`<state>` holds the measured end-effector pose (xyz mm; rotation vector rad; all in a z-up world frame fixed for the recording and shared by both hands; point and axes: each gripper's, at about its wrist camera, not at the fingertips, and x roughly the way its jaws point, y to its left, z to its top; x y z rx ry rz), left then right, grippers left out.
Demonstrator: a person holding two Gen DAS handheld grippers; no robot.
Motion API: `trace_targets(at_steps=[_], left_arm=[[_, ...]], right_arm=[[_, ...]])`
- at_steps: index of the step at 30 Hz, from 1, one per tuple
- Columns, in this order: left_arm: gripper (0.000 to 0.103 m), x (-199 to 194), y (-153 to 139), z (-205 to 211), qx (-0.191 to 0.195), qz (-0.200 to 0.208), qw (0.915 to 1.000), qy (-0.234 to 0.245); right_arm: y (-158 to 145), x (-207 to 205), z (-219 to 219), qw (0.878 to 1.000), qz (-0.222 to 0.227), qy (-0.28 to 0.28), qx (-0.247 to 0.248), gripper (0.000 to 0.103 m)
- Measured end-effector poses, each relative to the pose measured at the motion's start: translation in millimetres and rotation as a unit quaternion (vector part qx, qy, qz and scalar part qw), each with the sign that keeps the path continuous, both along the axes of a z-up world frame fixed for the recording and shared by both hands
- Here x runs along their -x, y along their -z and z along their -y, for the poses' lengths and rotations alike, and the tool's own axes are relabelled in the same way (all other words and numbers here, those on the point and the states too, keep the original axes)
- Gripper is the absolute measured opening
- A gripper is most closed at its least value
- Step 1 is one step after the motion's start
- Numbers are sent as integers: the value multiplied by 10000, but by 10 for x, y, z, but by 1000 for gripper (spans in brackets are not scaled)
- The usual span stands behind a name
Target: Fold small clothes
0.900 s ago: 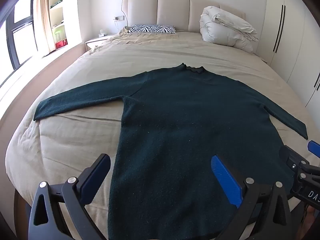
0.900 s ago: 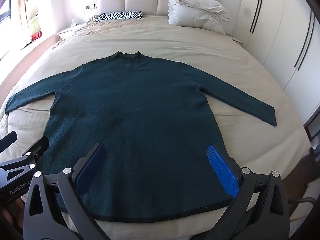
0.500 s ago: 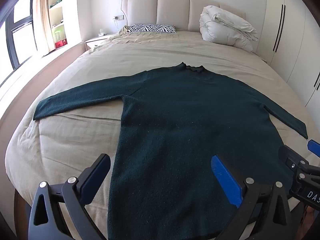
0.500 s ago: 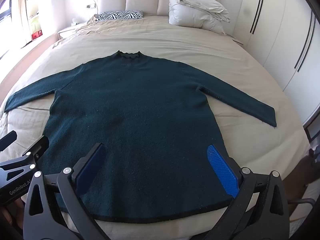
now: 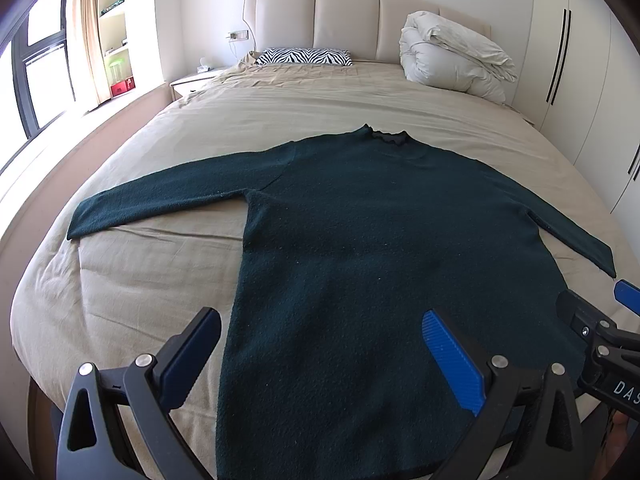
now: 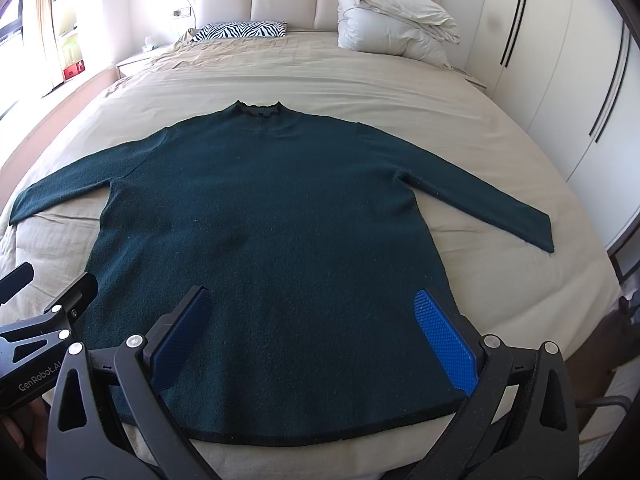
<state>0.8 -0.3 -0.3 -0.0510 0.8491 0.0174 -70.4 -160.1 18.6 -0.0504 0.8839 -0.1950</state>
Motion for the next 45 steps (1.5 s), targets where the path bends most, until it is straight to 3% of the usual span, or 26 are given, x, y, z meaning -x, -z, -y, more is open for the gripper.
trace_targets(at_steps=[45], left_arm=[[103, 19, 55, -49, 53, 14, 10000, 44]], right_arm=[[28, 16, 12, 10000, -12, 29, -45, 103]])
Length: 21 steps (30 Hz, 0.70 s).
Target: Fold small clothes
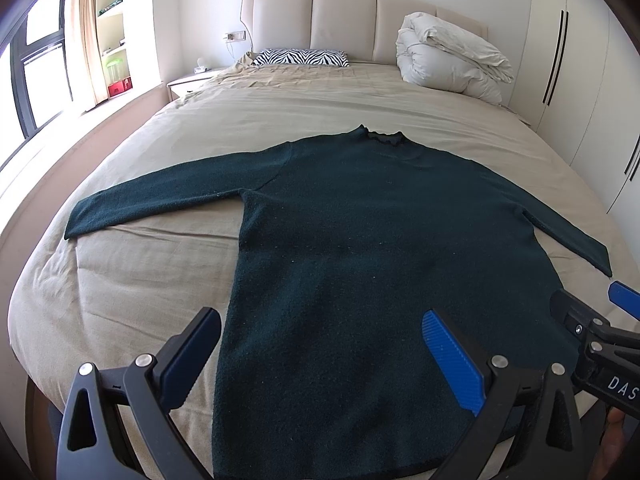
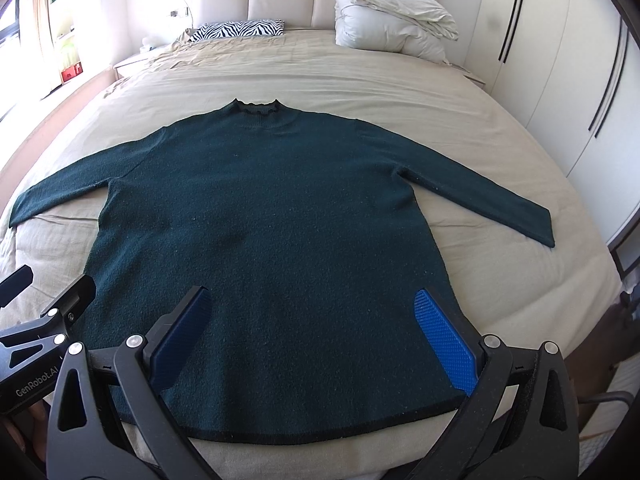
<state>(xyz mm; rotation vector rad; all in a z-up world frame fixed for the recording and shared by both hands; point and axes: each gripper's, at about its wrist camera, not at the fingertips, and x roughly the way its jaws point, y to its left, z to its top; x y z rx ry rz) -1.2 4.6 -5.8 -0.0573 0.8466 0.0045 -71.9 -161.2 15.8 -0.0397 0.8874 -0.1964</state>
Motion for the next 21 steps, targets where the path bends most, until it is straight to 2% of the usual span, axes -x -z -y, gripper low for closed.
trace_targets(at_steps=[6, 21], left_arm=[[103, 51, -86, 48, 36, 15, 10000, -25], [103, 54, -79, 27, 64, 120, 9999, -6]], right_arm=[[33, -7, 10, 10000, -25, 27, -4, 103], [64, -20, 7, 10000, -59, 19, -9, 103]])
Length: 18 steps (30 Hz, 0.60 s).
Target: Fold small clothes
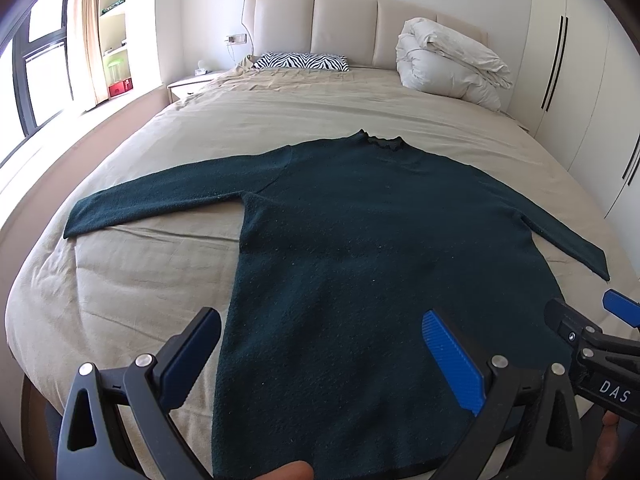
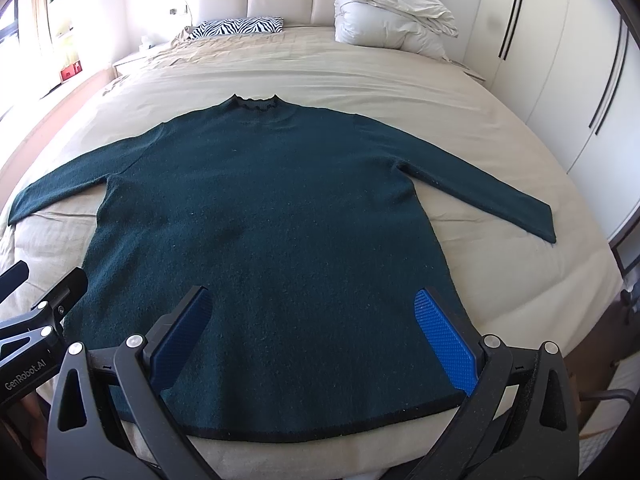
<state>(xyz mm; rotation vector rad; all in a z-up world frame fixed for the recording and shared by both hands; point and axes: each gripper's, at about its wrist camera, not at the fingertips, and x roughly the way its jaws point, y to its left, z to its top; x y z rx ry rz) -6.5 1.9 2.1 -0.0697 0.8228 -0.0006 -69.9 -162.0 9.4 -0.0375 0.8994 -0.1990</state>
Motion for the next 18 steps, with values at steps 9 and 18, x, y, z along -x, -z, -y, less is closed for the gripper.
trace_targets(at_steps=[9, 18], left_arm=[[103, 25, 58, -77, 138, 89, 9999, 45], [103, -108, 152, -404, 1509, -148, 9880, 278]], right_arm=[[4, -6, -2, 10000, -1, 6, -7, 103], [-7, -27, -26, 10000, 42, -16, -23, 103]])
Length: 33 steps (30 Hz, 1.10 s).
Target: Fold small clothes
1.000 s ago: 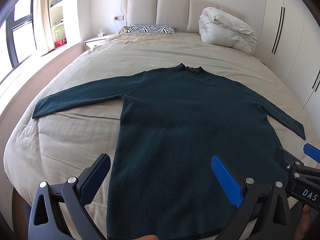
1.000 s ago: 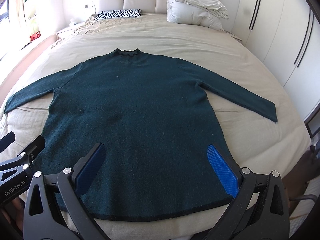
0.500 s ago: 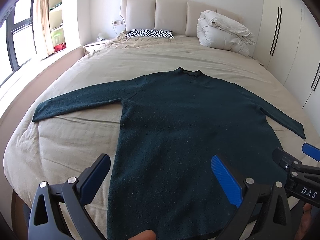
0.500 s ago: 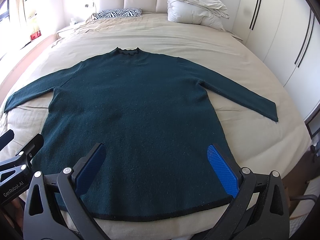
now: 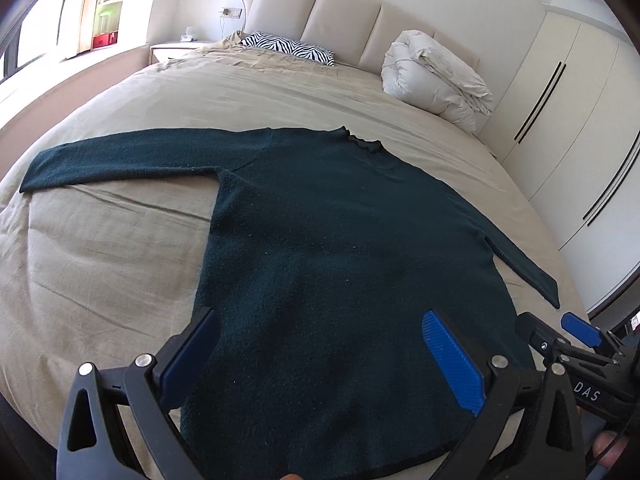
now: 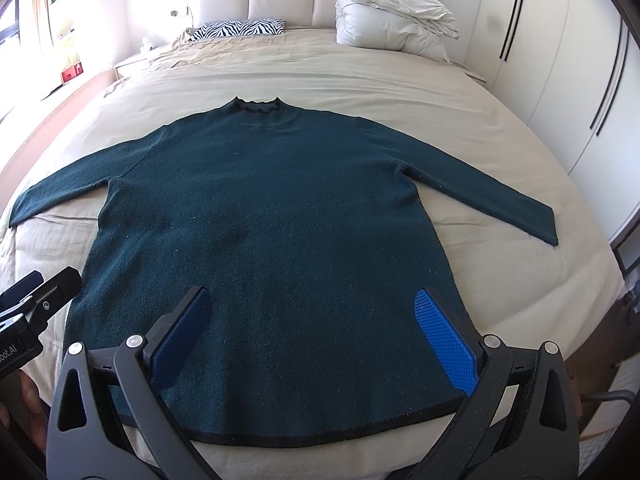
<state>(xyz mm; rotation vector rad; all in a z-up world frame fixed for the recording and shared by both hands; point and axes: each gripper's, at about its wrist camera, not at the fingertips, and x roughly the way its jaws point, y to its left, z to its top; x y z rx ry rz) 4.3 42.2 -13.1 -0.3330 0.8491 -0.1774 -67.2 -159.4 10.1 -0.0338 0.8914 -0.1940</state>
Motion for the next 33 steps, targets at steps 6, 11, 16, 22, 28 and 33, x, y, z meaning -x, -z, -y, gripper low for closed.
trace_targets(at_steps=[6, 11, 16, 22, 28, 33], left_arm=[[103, -4, -15, -106, 121, 338, 9991, -227], [102, -67, 62, -444, 357, -119, 9978, -553], [102, -192, 30, -1190, 1023, 349, 9864, -1240], [89, -683, 387, -2243, 2814, 383, 9335, -2190], [89, -925, 754, -2945, 3795, 414, 8601, -3384], [89, -921, 1013, -3361, 4066, 364, 8099, -4212]], right_arm=[[-30, -4, -20, 10000, 71, -20, -19, 103], [-92, -4, -8, 9994, 300, -56, -184, 103], [-138, -27, 38, 9964, 475, -160, -688, 103], [-143, -138, 6, 9855, 598, -412, -1533, 103], [-168, -290, -91, 9773, 692, -641, -1897, 103], [-132, -518, -94, 9722, 615, -586, -2181, 97]])
